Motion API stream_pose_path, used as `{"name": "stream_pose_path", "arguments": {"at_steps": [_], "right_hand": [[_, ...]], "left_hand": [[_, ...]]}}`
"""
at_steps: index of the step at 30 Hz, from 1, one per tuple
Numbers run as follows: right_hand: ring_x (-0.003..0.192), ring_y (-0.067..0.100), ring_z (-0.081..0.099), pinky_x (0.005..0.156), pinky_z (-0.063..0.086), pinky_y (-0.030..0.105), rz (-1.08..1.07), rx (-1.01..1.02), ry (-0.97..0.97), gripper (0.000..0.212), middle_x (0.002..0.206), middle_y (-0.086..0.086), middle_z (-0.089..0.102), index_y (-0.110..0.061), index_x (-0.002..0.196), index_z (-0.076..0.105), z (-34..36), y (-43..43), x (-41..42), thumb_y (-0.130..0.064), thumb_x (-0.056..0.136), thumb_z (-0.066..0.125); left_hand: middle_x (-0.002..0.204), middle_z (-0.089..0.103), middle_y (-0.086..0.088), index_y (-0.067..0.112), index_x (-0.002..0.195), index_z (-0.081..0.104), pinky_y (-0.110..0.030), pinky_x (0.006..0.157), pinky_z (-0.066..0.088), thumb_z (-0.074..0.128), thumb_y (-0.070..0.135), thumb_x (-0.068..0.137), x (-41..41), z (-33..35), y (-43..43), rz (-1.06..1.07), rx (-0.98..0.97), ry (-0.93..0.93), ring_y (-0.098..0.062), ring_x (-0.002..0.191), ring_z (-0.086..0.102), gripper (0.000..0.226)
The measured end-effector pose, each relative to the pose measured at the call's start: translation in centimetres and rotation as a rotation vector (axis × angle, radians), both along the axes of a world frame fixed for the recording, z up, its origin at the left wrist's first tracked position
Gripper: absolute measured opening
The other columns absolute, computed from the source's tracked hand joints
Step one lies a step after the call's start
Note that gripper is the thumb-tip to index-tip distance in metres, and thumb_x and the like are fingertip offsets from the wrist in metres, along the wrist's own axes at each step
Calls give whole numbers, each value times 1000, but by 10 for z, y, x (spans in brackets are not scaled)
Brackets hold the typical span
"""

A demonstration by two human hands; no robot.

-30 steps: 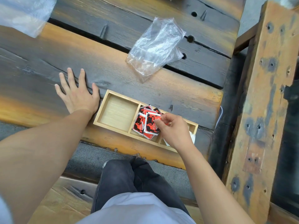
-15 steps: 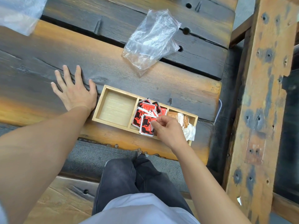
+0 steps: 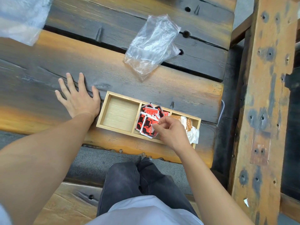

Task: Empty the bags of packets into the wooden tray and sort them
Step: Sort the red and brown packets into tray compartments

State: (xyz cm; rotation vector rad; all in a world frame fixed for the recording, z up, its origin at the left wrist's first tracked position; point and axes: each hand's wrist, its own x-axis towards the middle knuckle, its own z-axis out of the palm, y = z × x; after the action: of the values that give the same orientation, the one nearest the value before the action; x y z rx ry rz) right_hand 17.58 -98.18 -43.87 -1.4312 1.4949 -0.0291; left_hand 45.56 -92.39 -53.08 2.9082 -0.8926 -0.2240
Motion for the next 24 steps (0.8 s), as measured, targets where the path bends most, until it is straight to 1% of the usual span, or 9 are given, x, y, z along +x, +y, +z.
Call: {"name": "stream_pose_path", "arguments": {"at_steps": [3, 5, 11, 13, 15, 17, 20, 22, 24], "right_hand": [[54, 4, 57, 80, 57, 36, -35, 20, -14, 13, 61, -7, 67, -22, 81, 66, -1, 0, -1, -31, 86, 73], [57, 5, 58, 81, 57, 36, -31, 23, -7, 13, 68, -2, 71, -21, 81, 66, 2, 0, -1, -31, 86, 72], [60, 12, 60, 73, 59, 40, -28, 21, -1, 11, 72, 3, 71, -20, 81, 65, 9, -8, 5, -28, 87, 68], [62, 14, 61, 71, 58, 38, -37, 25, -12, 11, 73, 4, 70, -19, 81, 65, 10, -10, 7, -27, 88, 67], [67, 15, 64, 70, 56, 33, -38, 18, -22, 13, 72, 4, 69, -16, 82, 66, 9, -14, 11, -27, 89, 67], [65, 11, 63, 66, 54, 27, -33, 22, -29, 14, 68, 0, 66, -15, 82, 67, 7, -17, 15, -27, 90, 67], [61, 11, 63, 68, 57, 33, -21, 39, -40, 14, 65, -1, 66, -17, 79, 67, 6, -24, 22, -27, 89, 68], [57, 13, 63, 69, 58, 36, -14, 40, -45, 15, 65, 4, 68, -16, 78, 66, 5, -29, 26, -26, 89, 68], [59, 17, 64, 71, 60, 40, 2, 31, -29, 16, 67, 9, 70, -14, 77, 66, 4, -34, 31, -26, 88, 68]], "left_hand": [[166, 11, -8, 31, 155, 23, -59, 120, 7, 26, 52, 96, 0, 1, 0, 3, -3, 16, -33, 153, 5, 63], [166, 11, -8, 31, 155, 24, -59, 120, 7, 27, 52, 96, 0, 1, 0, 5, 1, 17, -33, 153, 5, 63], [166, 11, -9, 31, 155, 24, -59, 120, 7, 28, 51, 96, 1, 2, 0, 1, 5, 19, -33, 153, 5, 62], [166, 11, -9, 31, 155, 24, -59, 120, 7, 28, 51, 96, 1, 1, 0, 3, 1, 21, -33, 153, 5, 62], [166, 12, -8, 31, 154, 24, -59, 120, 7, 28, 52, 96, 1, 0, 0, 8, -1, 13, -33, 153, 5, 62], [166, 12, -8, 32, 154, 24, -58, 120, 8, 28, 52, 96, 1, -2, 0, 10, 3, 3, -32, 153, 5, 61], [166, 12, -7, 32, 155, 24, -58, 120, 8, 28, 52, 97, 2, -3, 0, 9, 13, 9, -32, 153, 5, 61], [166, 12, -7, 33, 154, 24, -58, 120, 8, 28, 52, 97, 3, -3, 0, 11, 8, 9, -32, 153, 5, 61], [166, 13, -7, 33, 154, 25, -58, 120, 8, 29, 51, 97, 3, -4, 0, 10, -4, 3, -32, 153, 6, 61]]}}
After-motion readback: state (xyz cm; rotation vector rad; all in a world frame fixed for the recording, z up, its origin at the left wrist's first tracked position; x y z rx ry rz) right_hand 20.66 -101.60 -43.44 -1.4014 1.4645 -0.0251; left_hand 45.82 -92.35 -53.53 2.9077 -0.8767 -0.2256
